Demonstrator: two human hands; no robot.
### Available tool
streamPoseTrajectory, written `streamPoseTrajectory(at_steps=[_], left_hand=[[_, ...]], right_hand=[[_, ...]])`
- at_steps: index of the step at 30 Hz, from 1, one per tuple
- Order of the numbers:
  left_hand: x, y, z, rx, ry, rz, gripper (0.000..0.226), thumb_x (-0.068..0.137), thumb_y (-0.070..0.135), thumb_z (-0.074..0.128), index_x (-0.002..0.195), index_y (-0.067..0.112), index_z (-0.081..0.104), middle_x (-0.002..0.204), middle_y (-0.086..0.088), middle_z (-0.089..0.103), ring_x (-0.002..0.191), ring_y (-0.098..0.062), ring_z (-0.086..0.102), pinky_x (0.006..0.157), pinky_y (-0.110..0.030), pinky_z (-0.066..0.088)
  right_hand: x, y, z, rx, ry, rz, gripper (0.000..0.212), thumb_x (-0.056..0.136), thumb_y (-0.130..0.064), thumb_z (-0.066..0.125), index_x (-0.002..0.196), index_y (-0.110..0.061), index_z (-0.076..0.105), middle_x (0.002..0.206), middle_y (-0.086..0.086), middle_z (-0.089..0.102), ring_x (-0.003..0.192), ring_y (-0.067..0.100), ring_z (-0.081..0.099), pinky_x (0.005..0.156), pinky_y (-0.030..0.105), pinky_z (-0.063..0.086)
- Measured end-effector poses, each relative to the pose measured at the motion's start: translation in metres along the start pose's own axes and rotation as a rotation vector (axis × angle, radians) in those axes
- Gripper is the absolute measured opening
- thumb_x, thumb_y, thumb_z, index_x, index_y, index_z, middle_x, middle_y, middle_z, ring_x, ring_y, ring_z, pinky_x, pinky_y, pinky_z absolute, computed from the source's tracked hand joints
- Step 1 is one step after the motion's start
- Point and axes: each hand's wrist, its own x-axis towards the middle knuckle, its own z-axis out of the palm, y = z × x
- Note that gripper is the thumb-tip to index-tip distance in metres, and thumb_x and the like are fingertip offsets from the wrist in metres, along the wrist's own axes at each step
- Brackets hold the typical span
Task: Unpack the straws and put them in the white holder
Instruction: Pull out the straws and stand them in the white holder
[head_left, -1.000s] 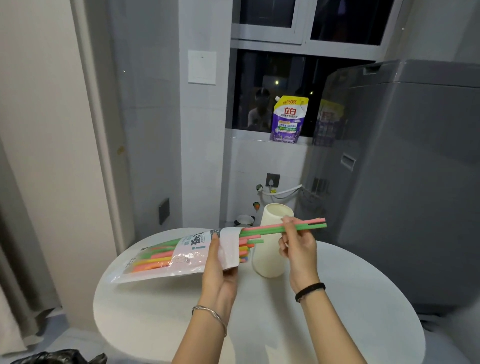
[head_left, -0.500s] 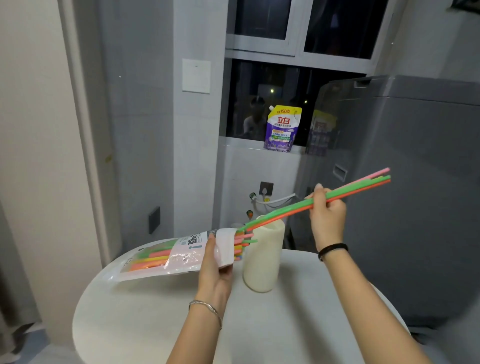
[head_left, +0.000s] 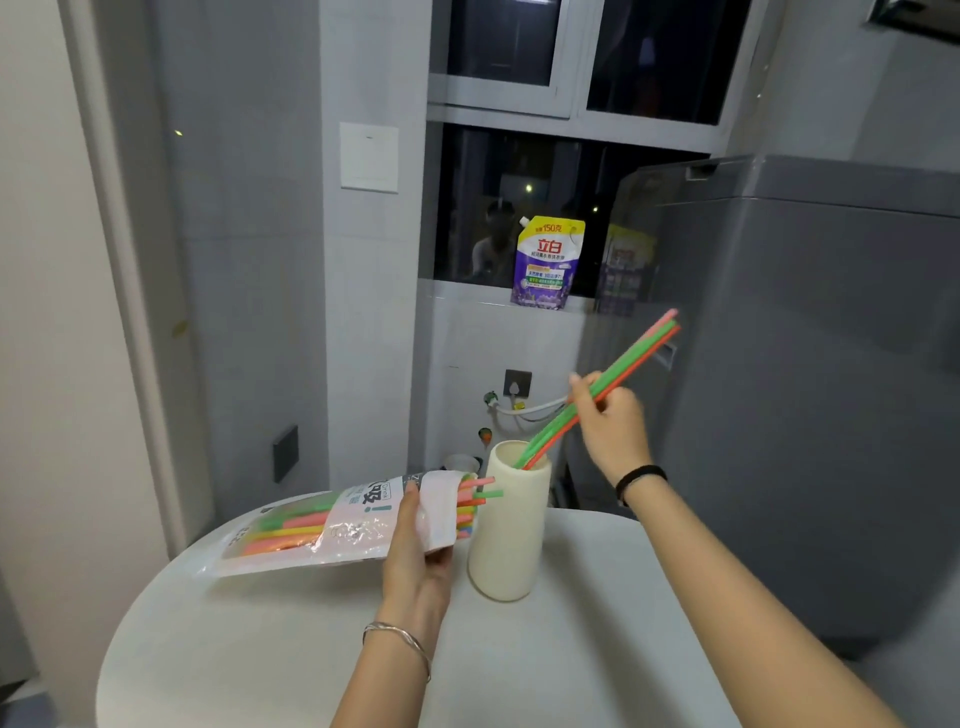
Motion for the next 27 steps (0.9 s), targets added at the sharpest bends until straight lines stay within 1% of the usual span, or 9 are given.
streamPoseTrajectory(at_steps=[5, 7, 11, 14, 17, 19, 23, 25, 27], left_hand=[[0.003, 0.002, -0.009, 0.082, -0.039, -0.009, 0.054, 0.095, 0.031, 0.053, 0.139, 0.0, 0.047, 0.139, -0.023, 0.054, 0.079, -0.022, 0.056, 0.045, -0.017, 0.052], [0.004, 0.006, -0.01, 0.13, -0.083, -0.008, 0.057, 0.097, 0.034, 0.048, 0.14, -0.005, 0.044, 0.142, -0.026, 0.049, 0.076, -0.021, 0.05, 0.043, -0.015, 0.047], [0.006, 0.011, -0.011, 0.199, -0.118, 0.018, 0.059, 0.099, 0.036, 0.041, 0.139, -0.008, 0.043, 0.139, -0.031, 0.05, 0.068, -0.019, 0.045, 0.039, -0.016, 0.04], [0.004, 0.013, -0.011, 0.214, -0.121, 0.02, 0.059, 0.099, 0.036, 0.042, 0.139, -0.008, 0.043, 0.138, -0.03, 0.051, 0.073, -0.021, 0.046, 0.04, -0.016, 0.041], [0.002, 0.014, -0.012, 0.212, -0.132, 0.006, 0.06, 0.099, 0.037, 0.043, 0.139, -0.008, 0.044, 0.13, -0.023, 0.056, 0.073, -0.021, 0.047, 0.041, -0.016, 0.041], [0.001, 0.013, -0.013, 0.204, -0.13, 0.002, 0.06, 0.098, 0.038, 0.044, 0.139, -0.006, 0.044, 0.135, -0.022, 0.055, 0.081, -0.024, 0.05, 0.044, -0.017, 0.044], [-0.004, 0.013, -0.014, 0.182, -0.066, 0.028, 0.055, 0.094, 0.036, 0.053, 0.14, 0.005, 0.048, 0.137, -0.02, 0.056, 0.109, -0.03, 0.057, 0.056, -0.022, 0.052], [-0.009, 0.012, -0.013, 0.176, -0.057, 0.049, 0.055, 0.093, 0.035, 0.057, 0.139, 0.008, 0.05, 0.137, -0.02, 0.057, 0.108, -0.028, 0.058, 0.058, -0.024, 0.053], [-0.013, 0.01, -0.013, 0.209, -0.073, 0.078, 0.054, 0.092, 0.035, 0.059, 0.138, 0.007, 0.051, 0.136, -0.021, 0.057, 0.101, -0.028, 0.058, 0.056, -0.024, 0.056]], right_hand=[[-0.003, 0.024, 0.03, -0.224, -0.241, 0.159, 0.031, 0.088, -0.032, 0.059, 0.062, -0.015, 0.058, 0.058, 0.006, 0.056, 0.059, 0.021, 0.055, 0.063, 0.034, 0.048], [-0.003, 0.033, 0.034, -0.28, -0.264, 0.211, 0.022, 0.086, -0.031, 0.061, 0.071, -0.015, 0.061, 0.07, 0.007, 0.063, 0.072, 0.025, 0.06, 0.071, 0.037, 0.052], [-0.007, 0.04, 0.035, -0.293, -0.265, 0.262, 0.016, 0.082, -0.028, 0.067, 0.079, -0.014, 0.061, 0.076, 0.005, 0.062, 0.076, 0.025, 0.058, 0.072, 0.039, 0.051], [-0.01, 0.041, 0.036, -0.243, -0.253, 0.293, 0.027, 0.081, -0.028, 0.069, 0.097, -0.007, 0.063, 0.092, 0.011, 0.067, 0.088, 0.028, 0.061, 0.082, 0.043, 0.054], [-0.014, 0.033, 0.033, -0.201, -0.176, 0.283, 0.042, 0.077, -0.031, 0.073, 0.11, -0.01, 0.058, 0.089, 0.0, 0.054, 0.085, 0.022, 0.052, 0.076, 0.035, 0.049], [-0.019, 0.022, 0.031, -0.189, -0.033, 0.222, 0.05, 0.075, -0.029, 0.075, 0.117, -0.012, 0.053, 0.103, 0.002, 0.048, 0.092, 0.018, 0.049, 0.08, 0.034, 0.047], [-0.051, -0.011, 0.033, 0.075, 0.309, 0.05, 0.02, 0.083, -0.017, 0.065, 0.101, -0.015, 0.058, 0.1, 0.005, 0.053, 0.083, 0.02, 0.052, 0.076, 0.034, 0.047], [-0.076, -0.024, 0.042, 0.291, 0.315, 0.119, 0.008, 0.086, -0.014, 0.06, 0.086, -0.021, 0.059, 0.091, 0.001, 0.059, 0.078, 0.017, 0.052, 0.074, 0.029, 0.045], [-0.097, -0.029, 0.055, 0.468, 0.252, 0.326, 0.012, 0.089, -0.016, 0.058, 0.081, -0.025, 0.059, 0.088, -0.005, 0.062, 0.084, 0.014, 0.056, 0.078, 0.023, 0.046]])
